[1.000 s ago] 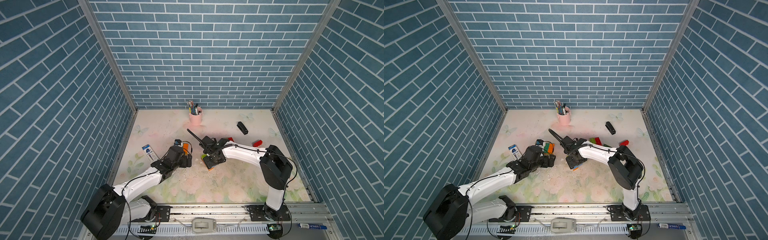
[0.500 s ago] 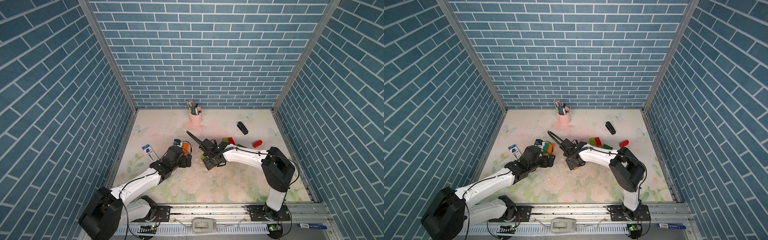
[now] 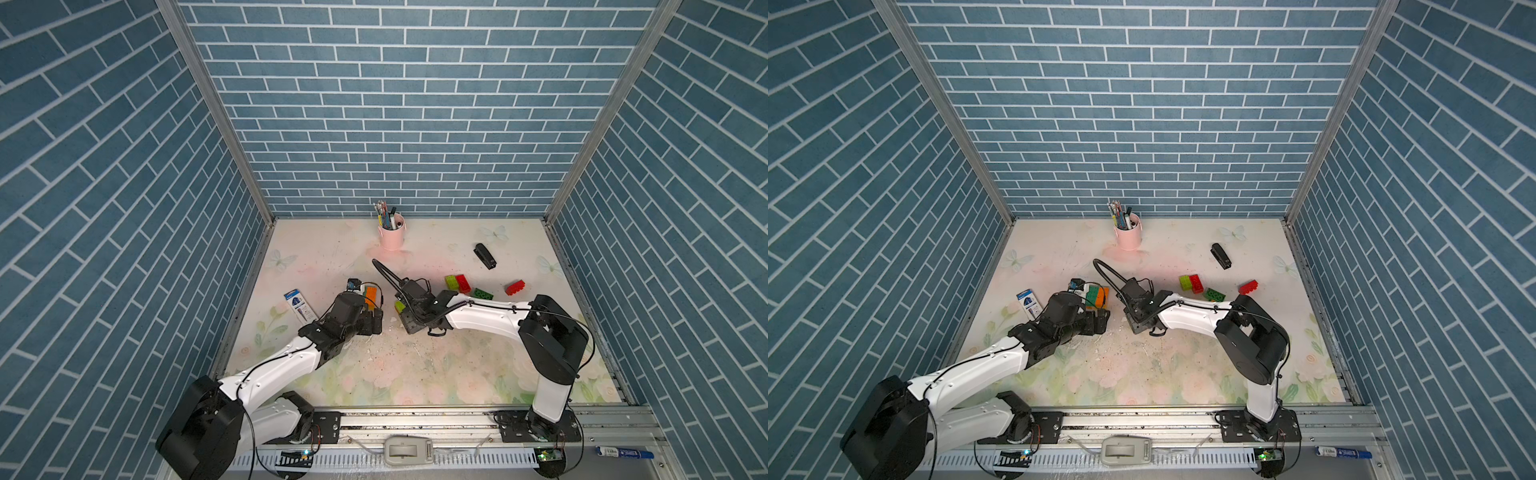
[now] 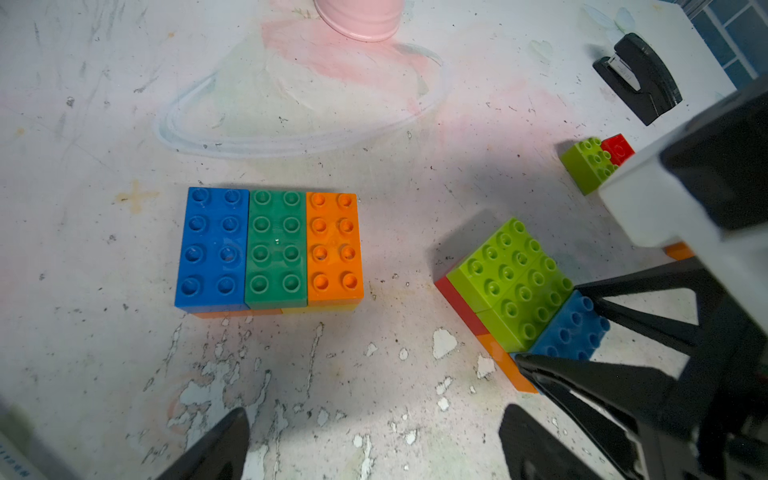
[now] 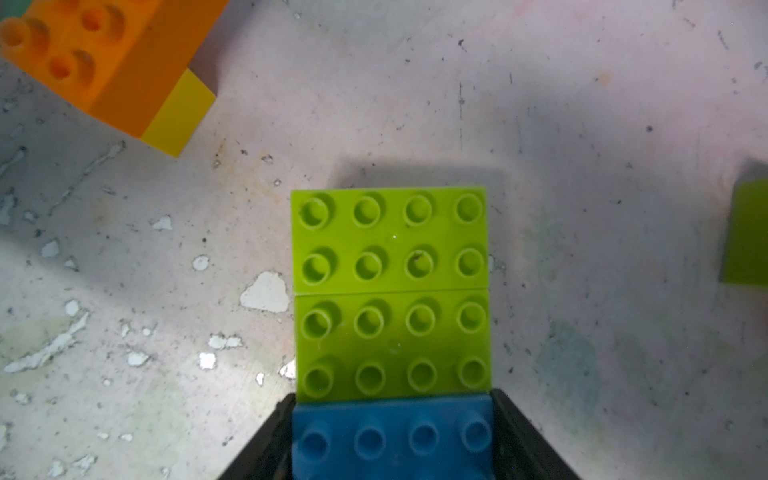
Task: Assemble a rectangle with lego
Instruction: Assemble the lego brick with the lego brick.
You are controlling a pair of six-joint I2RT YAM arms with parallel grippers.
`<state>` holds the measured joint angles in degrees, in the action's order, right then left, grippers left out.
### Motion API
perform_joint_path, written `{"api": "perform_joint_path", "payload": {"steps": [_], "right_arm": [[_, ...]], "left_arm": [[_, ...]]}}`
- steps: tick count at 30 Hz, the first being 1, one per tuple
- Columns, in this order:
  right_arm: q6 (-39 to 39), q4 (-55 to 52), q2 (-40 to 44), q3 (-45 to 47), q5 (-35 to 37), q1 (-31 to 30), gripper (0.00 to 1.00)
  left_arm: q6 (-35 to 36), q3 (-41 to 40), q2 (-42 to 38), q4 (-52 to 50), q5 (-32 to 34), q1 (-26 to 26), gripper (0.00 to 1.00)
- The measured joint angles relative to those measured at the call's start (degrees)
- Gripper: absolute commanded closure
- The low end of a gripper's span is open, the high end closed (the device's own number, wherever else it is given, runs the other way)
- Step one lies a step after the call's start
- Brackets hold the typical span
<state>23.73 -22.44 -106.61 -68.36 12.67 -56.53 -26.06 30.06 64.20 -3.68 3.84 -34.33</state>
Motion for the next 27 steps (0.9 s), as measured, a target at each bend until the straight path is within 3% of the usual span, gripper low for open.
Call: {"api": "perform_joint_path", "payload": {"steps": [6,10,21,27], "right_arm": [[-0.20,-3.61,-0.92,-2.99,-0.50,0.13,0.44],[-0.22,-5.42,-1.22,-4.20,-1.51,0.55,0.37],[-1.51,-12.17,-1.40,-6.54,-4.59,1.75,0.30],[-1.77,-13.62,-1.92,-6.82,-4.92,1.88,0.33]], "left_arm": [[-0.02,0.02,0.02,-0.39,-0.04,0.02,0.05],[-0.02,0.02,0.11,-0.39,-0.07,0.02,0.04],[-0.02,0.02,0.15,-0.37,-0.09,0.02,0.04],[-0.02,0.02,0.15,-0.35,-0.11,0.02,0.04]]}}
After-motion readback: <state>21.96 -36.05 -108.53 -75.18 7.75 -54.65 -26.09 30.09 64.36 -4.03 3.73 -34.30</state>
